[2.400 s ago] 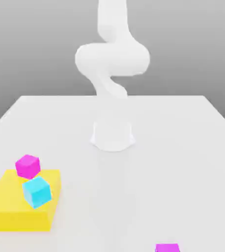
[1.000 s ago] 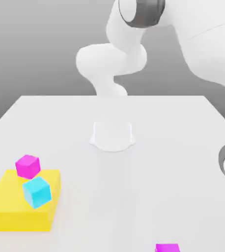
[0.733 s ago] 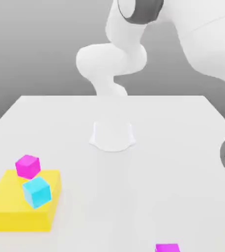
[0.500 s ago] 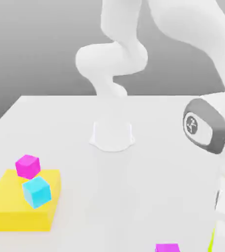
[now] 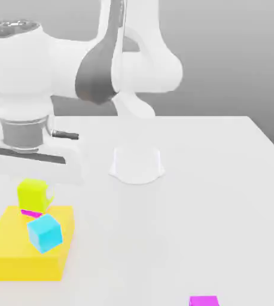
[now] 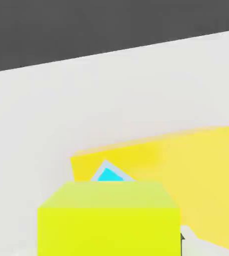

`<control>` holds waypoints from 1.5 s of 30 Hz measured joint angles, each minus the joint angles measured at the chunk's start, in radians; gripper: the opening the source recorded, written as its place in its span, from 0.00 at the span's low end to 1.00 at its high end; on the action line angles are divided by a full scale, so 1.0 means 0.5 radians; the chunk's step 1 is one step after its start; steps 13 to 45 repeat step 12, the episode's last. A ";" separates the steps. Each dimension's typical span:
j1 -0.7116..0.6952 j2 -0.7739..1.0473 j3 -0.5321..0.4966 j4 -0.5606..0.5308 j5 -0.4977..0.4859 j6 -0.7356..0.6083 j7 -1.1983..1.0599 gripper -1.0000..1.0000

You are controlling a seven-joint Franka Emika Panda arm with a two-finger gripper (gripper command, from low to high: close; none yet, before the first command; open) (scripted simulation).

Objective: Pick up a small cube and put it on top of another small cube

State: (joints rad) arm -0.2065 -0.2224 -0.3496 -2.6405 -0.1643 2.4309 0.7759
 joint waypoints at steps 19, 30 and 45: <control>-0.198 0.131 -0.144 -0.299 0.073 0.423 0.146 1.00; -0.198 0.131 -0.144 -0.299 0.073 0.423 0.146 1.00; -0.198 0.131 -0.144 -0.299 0.073 0.423 0.146 1.00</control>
